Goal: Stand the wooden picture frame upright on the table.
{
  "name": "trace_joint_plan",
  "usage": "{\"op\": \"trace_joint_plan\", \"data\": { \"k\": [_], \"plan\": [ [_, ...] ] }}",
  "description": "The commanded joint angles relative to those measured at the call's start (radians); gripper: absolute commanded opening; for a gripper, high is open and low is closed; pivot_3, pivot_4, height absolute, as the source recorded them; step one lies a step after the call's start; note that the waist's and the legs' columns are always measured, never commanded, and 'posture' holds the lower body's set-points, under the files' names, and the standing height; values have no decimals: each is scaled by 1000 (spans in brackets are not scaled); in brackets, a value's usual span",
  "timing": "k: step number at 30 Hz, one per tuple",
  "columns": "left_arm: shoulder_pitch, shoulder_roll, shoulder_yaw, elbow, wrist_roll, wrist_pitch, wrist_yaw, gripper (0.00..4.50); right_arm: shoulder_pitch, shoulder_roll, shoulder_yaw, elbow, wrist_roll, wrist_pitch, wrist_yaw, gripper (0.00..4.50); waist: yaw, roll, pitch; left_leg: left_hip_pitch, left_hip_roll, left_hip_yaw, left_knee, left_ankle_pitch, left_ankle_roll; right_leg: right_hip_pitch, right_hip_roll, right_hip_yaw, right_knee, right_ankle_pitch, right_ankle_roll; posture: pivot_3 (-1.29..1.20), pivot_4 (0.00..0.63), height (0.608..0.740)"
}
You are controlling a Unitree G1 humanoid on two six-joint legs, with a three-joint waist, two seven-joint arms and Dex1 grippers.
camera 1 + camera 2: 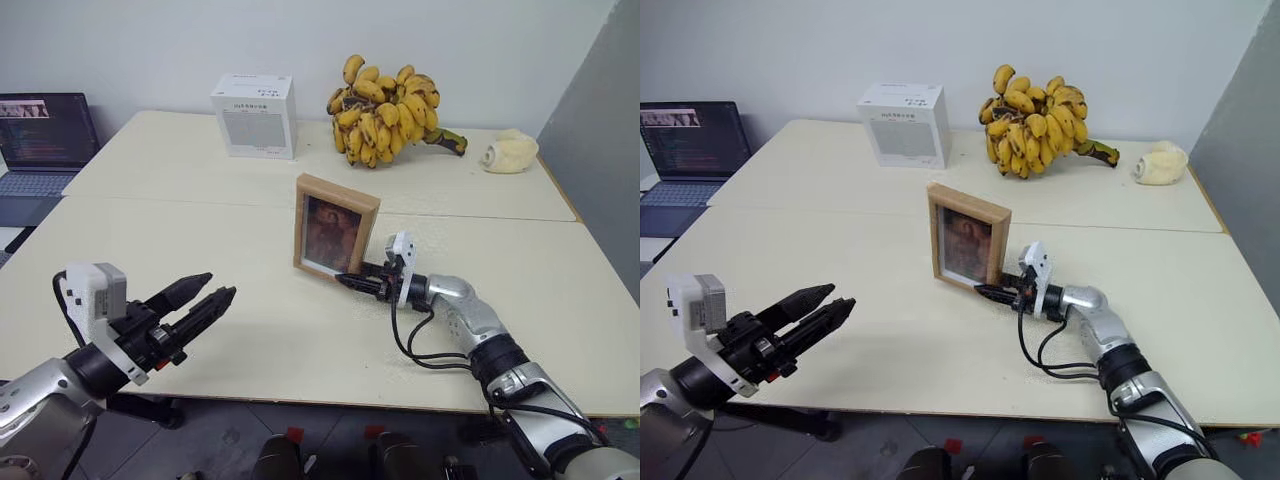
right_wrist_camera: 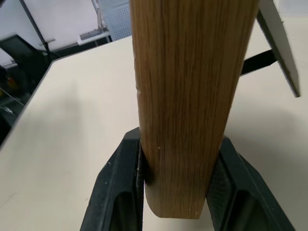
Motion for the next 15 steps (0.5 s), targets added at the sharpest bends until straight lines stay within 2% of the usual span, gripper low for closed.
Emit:
{"op": "trace_joint_plan", "data": {
  "k": [1,10,12,15],
  "plan": [
    [4,30,-18,-22,15,-41,-17,2759,19,26,-43,-80,11,67,43,1331,-1,0,0,0,0,0,-1,0,0,0,0,0,0,0,0,0,150,740],
    [-35,57,-50,-8,5,-60,-5,2759,66,97,-67,-29,-79,47,38,1331,-3,-1,0,-7,0,6,-4,0,0,-13,0,6,1,0,1,0,150,740],
    [-39,60,-60,-10,10,-68,-4,2772,67,104,-79,-22,-94,45,30,1974,-3,-1,0,-7,0,7,-4,0,0,-13,0,6,1,0,1,0,150,740],
    [-51,58,-79,-10,25,-84,2,2772,64,104,-87,-17,-128,26,19,2502,-4,-1,0,-7,0,8,-4,0,0,-13,0,7,1,0,1,0,150,740]
  ]
}}
